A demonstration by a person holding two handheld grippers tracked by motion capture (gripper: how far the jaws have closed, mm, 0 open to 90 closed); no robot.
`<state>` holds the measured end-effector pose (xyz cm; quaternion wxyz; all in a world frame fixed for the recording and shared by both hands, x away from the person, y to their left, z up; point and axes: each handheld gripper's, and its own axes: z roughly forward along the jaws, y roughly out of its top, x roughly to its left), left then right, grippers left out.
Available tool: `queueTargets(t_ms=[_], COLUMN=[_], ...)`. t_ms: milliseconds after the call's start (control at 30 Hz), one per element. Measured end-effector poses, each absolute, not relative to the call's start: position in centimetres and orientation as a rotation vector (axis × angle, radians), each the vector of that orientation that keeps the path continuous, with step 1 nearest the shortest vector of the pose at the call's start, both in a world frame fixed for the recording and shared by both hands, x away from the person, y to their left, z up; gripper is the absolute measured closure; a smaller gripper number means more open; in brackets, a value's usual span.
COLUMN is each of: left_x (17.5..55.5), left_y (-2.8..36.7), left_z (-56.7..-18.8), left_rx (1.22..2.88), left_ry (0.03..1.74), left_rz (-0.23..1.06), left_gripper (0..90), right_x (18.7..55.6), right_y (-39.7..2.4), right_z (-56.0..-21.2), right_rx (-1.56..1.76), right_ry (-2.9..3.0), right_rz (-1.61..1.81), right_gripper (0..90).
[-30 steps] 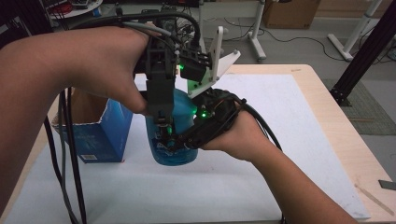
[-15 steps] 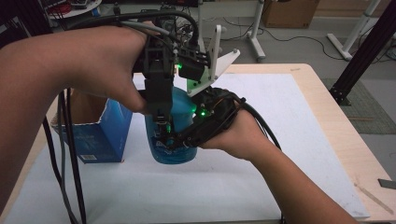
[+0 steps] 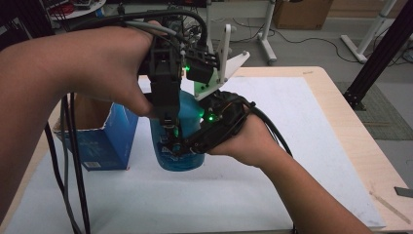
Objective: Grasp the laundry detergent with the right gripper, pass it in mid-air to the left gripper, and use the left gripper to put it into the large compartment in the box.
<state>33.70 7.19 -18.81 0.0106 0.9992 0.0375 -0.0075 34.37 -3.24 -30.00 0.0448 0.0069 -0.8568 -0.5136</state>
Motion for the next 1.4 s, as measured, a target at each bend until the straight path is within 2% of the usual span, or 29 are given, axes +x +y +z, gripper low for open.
queueTargets(t_ms=[233, 900, 967, 1200, 1333, 1400], left_x=[33.8, 33.7, 33.7, 33.7, 33.8, 33.9], left_y=[7.3, 7.3, 7.3, 7.5, 7.5, 7.6], left_z=[-18.8, -18.5, -18.4, -18.3, -18.3, -18.3], left_rx=[3.121, 3.115, 3.114, 3.121, 3.132, 3.137], left_ry=[0.133, 0.121, 0.121, 0.131, 0.132, 0.144], left_rz=[-0.021, 0.008, 0.010, 0.016, 0.016, 0.012], left_gripper=[37.6, 38.6, 38.5, 38.5, 38.4, 38.4], right_x=[34.4, 34.5, 34.4, 34.3, 34.5, 34.5], right_y=[-3.2, -3.2, -3.2, -4.2, -4.9, -5.2], right_z=[-30.0, -29.8, -29.7, -29.4, -29.3, -29.2], right_rx=[0.019, 0.024, 0.010, -0.044, -0.060, -0.070], right_ry=[-2.616, -2.604, -2.611, -2.630, -2.640, -2.650], right_rz=[-1.573, -1.593, -1.594, -1.598, -1.580, -1.579], right_gripper=[46.8, 45.6, 42.5, 22.3, 21.5, 16.1])
